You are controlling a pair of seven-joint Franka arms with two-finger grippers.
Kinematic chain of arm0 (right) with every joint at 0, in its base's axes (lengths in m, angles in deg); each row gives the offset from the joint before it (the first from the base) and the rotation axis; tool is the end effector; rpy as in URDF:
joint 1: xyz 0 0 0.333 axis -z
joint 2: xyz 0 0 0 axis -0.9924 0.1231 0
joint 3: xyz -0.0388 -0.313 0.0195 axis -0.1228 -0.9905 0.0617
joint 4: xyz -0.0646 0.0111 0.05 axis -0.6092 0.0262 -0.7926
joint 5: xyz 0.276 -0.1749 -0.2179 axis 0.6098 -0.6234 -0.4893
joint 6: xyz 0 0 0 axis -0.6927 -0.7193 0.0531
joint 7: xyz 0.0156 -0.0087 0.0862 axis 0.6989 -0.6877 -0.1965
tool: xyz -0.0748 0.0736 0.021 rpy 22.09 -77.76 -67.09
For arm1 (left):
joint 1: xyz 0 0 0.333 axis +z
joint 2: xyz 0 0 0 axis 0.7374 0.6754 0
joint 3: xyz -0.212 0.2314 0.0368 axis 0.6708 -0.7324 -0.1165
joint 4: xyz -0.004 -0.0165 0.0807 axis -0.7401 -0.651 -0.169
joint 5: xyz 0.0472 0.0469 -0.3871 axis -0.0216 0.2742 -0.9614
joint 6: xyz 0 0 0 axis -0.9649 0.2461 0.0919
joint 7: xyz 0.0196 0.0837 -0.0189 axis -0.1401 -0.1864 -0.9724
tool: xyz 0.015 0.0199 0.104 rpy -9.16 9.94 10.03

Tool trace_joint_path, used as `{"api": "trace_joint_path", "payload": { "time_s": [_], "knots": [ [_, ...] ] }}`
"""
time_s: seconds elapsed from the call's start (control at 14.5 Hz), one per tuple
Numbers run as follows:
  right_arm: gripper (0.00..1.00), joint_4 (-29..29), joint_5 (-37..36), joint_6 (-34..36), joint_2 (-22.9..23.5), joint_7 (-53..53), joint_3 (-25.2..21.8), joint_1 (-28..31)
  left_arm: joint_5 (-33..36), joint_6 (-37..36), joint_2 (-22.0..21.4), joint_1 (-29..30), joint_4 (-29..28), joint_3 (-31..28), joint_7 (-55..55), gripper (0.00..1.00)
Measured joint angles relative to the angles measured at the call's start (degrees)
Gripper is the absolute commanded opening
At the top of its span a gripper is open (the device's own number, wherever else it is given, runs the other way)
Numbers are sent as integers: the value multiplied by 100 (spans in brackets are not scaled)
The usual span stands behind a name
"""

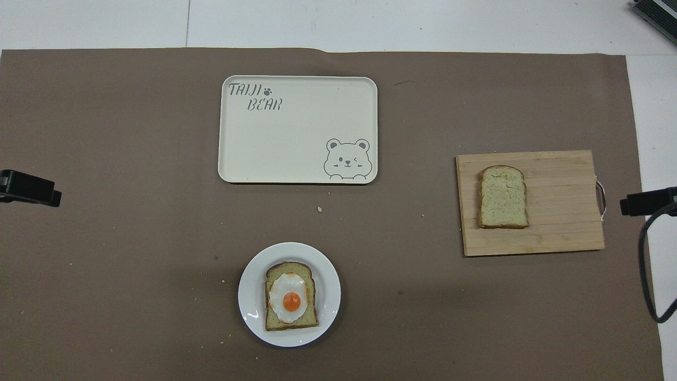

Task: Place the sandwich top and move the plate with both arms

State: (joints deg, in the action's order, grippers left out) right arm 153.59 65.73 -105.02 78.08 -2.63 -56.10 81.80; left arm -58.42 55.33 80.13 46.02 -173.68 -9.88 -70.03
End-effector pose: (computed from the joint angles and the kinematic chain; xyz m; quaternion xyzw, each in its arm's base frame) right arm 0.5020 -0.0297 0.6610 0.9995 0.0225 0.0070 0.0231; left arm 0.5239 -0.0149 0.6472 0.9981 -0.0531 -0.0310 0.0096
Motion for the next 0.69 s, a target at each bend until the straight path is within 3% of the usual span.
{"api": "trace_joint_path", "payload": {
  "time_s": [0.69],
  "knots": [
    [100,6,0,-49,0,0,1,0,0,0,0,0,0,0,1,100]
  ]
}}
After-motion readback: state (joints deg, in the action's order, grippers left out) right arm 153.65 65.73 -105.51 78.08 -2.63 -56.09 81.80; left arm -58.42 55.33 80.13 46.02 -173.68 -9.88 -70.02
